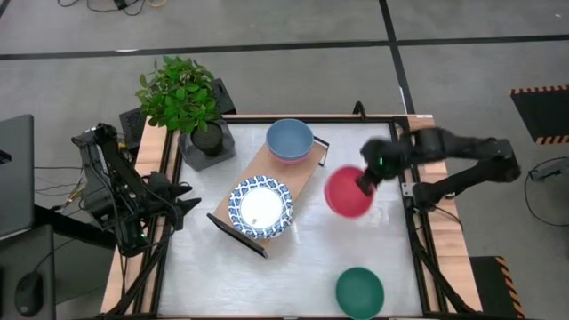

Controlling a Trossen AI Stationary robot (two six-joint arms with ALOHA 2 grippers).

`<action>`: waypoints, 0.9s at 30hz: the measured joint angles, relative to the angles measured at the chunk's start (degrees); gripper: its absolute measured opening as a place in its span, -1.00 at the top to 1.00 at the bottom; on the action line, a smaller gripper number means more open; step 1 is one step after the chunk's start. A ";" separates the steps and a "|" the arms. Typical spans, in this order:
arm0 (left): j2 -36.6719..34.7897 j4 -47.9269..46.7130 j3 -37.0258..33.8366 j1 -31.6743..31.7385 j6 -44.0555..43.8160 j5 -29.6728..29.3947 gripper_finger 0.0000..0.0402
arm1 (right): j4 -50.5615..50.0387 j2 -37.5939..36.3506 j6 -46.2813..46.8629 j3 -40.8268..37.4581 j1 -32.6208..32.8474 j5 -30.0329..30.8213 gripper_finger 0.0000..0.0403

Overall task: Place and stack bowls onto a shelf
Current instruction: Stack the orange bowl on the blue bowl on the shelf

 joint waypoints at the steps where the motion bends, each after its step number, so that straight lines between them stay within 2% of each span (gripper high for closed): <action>1: 0.00 0.00 0.00 0.00 -0.01 0.04 -0.26 | -0.10 1.05 -1.64 3.18 -1.94 0.71 0.86; 9: -0.02 -0.02 0.00 0.00 0.50 3.95 -0.26 | 0.00 13.01 -14.03 27.22 -13.84 1.70 0.86; 15: -0.02 -0.20 0.00 0.00 0.81 5.18 -0.26 | -0.13 24.94 -20.03 41.60 -20.81 -3.70 0.86; 21: -0.02 -0.20 0.00 0.00 0.74 5.20 -0.26 | -0.35 35.01 -22.96 50.56 -25.05 -9.52 0.86; 27: -0.02 -0.20 0.00 0.00 0.72 5.27 -0.26 | -1.88 41.75 -24.67 53.84 -27.15 -12.41 0.86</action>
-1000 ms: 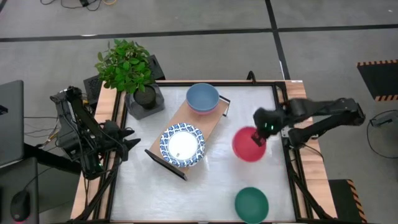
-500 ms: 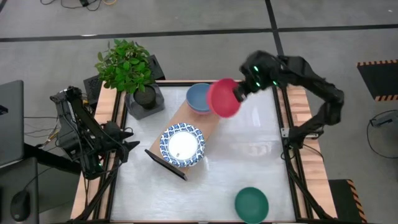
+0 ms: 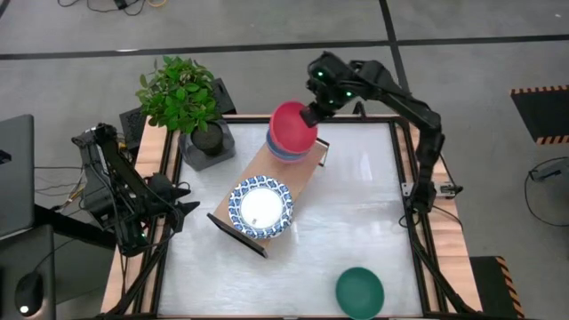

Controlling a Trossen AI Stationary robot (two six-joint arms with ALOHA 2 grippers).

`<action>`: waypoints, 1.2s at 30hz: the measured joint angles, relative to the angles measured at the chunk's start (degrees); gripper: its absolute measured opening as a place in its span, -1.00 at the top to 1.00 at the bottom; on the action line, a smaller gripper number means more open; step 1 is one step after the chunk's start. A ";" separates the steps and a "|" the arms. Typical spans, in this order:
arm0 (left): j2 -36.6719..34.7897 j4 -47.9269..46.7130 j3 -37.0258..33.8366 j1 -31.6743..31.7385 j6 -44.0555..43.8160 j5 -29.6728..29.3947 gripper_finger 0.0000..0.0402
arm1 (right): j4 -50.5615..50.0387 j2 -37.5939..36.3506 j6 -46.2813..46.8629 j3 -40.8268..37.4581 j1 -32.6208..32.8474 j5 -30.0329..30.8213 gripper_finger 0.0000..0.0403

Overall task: Place and stack bowls onto a shelf
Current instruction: Stack the orange bowl on the blue bowl on the shelf

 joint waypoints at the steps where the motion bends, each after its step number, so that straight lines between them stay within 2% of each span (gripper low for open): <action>1: 0.00 0.00 0.00 0.00 0.00 0.02 -0.26 | -0.53 0.72 -0.13 0.04 -0.39 -0.05 0.86; 8: 0.00 -0.04 0.00 0.00 0.00 0.00 -0.26 | -3.53 3.77 -1.57 0.12 -2.11 -0.28 0.86; 22: 0.00 -0.22 0.00 0.00 0.00 -0.15 -0.26 | -3.71 3.99 -5.77 0.12 -2.54 -0.31 0.77; 28: 0.00 -0.24 0.00 0.00 0.00 -0.81 -0.26 | -3.00 3.99 -7.62 0.12 -1.82 -0.28 0.58; 36: 0.00 -0.22 0.00 0.00 0.20 -0.90 -0.26 | -2.27 3.93 -9.02 0.12 -2.38 -0.24 0.18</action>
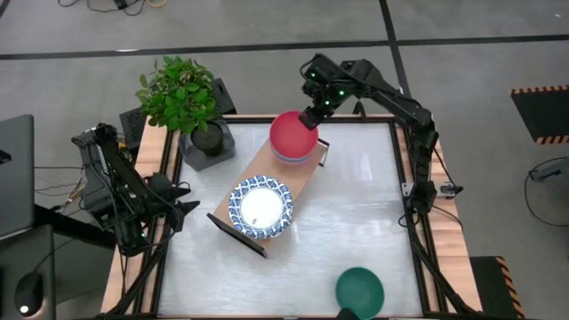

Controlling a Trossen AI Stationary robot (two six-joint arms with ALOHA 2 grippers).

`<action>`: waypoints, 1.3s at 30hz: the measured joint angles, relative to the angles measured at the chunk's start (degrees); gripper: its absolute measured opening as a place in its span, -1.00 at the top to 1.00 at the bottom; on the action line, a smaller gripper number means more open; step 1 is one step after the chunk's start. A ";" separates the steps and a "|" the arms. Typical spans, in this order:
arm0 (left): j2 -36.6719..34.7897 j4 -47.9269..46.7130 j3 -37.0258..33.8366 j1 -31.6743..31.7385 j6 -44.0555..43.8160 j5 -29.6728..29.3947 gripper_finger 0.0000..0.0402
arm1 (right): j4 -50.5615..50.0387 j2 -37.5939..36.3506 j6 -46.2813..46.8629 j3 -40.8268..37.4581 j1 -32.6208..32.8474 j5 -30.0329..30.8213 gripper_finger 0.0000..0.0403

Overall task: Place and stack bowls onto a shelf
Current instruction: Stack the orange bowl on the blue bowl on the shelf

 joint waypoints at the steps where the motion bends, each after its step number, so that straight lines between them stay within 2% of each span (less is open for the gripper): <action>1: 0.00 0.00 0.00 0.00 0.00 0.00 -0.26 | 0.05 -0.21 0.00 0.00 -0.19 0.00 0.15; 6: 0.00 -0.02 0.00 0.00 0.00 -0.11 -0.26 | 0.73 -2.08 -0.15 0.00 -1.20 0.02 0.08; 10: 0.00 -0.02 0.00 0.00 0.00 -0.11 -0.26 | 3.40 -3.76 -1.14 0.00 -1.45 0.44 0.13; 13: 0.00 -0.02 0.00 0.00 0.00 -0.11 -0.26 | 5.88 -4.63 -1.51 0.00 -0.69 0.43 0.30; 19: 0.00 0.00 0.00 0.00 0.00 -0.22 -0.26 | 8.20 -3.75 -3.33 0.02 0.22 0.29 0.87; 20: 0.00 0.00 0.00 0.00 0.00 -0.24 -0.26 | 8.35 -3.36 -3.67 0.02 0.32 0.36 0.91; 27: 0.02 0.00 0.00 0.00 -0.28 -0.24 -0.26 | 9.06 -1.17 -3.16 0.00 -0.22 0.28 0.77; 34: 0.02 0.02 0.00 -0.01 -0.35 -0.24 -0.26 | 10.66 -1.04 -3.87 -0.83 -1.17 0.31 0.92; 39: 0.02 0.00 0.00 -0.01 -0.28 -0.26 -0.26 | 11.88 -0.95 -4.09 -0.94 -1.09 0.26 0.85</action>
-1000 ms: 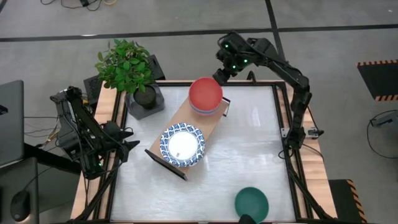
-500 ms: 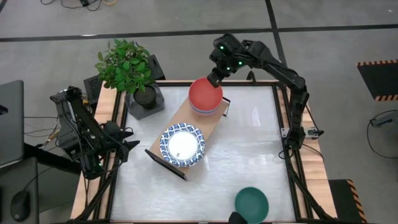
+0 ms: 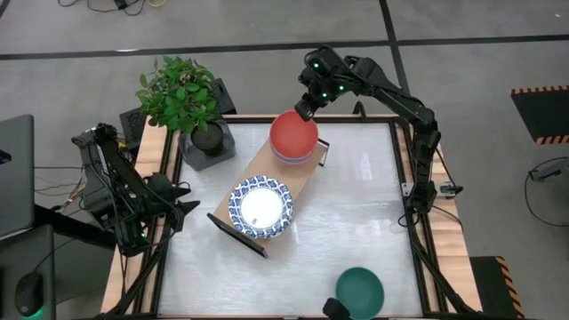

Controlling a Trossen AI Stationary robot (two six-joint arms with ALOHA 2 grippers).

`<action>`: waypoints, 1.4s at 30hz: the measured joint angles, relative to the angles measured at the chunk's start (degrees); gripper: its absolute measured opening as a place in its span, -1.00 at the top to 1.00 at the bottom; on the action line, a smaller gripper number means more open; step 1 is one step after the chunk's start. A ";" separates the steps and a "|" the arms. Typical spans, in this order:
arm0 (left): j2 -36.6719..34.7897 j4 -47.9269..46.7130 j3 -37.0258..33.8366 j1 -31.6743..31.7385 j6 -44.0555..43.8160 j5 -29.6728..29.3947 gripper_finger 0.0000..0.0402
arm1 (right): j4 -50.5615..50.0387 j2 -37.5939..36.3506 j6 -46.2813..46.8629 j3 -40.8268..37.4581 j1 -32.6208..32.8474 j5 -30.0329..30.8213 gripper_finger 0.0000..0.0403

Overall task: Place and stack bowls onto a shelf
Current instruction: Stack the orange bowl on the blue bowl on the shelf

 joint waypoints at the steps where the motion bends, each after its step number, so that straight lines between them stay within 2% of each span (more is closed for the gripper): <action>1: 0.00 0.00 0.00 0.00 0.00 0.02 -0.26 | 1.24 0.00 -0.01 0.00 0.46 0.02 0.82; 4: 0.00 -0.02 0.00 0.00 0.02 -0.05 -0.26 | 5.32 -0.21 -0.39 0.00 1.92 0.15 0.79; 7: 0.00 -0.03 0.00 -0.02 0.02 -0.95 -0.26 | 7.71 -0.36 -0.47 0.09 3.33 -0.02 0.85; 12: 0.00 0.01 0.00 -0.02 -0.02 -1.38 -0.26 | 7.57 0.00 -1.77 -0.96 3.76 0.16 0.92; 19: 0.00 0.17 0.00 -0.02 -0.08 -1.40 -0.26 | 6.82 0.00 -0.58 -3.91 3.48 1.39 0.79; 28: 0.02 0.25 0.00 -0.01 -0.20 -1.43 -0.26 | 7.19 -0.04 -1.46 -4.83 3.46 1.51 0.90; 34: 0.00 0.70 0.00 -0.02 -0.20 -1.34 -0.26 | -1.55 -2.62 -1.48 -3.34 4.85 1.51 0.83; 38: 0.02 0.69 0.00 0.00 -0.20 -0.99 -0.26 | -9.01 -4.92 -3.04 -3.25 7.64 1.79 0.88; 42: 0.02 0.65 0.00 -0.02 -0.17 -1.73 -0.26 | -11.87 -6.77 -4.51 -3.28 11.14 6.65 0.90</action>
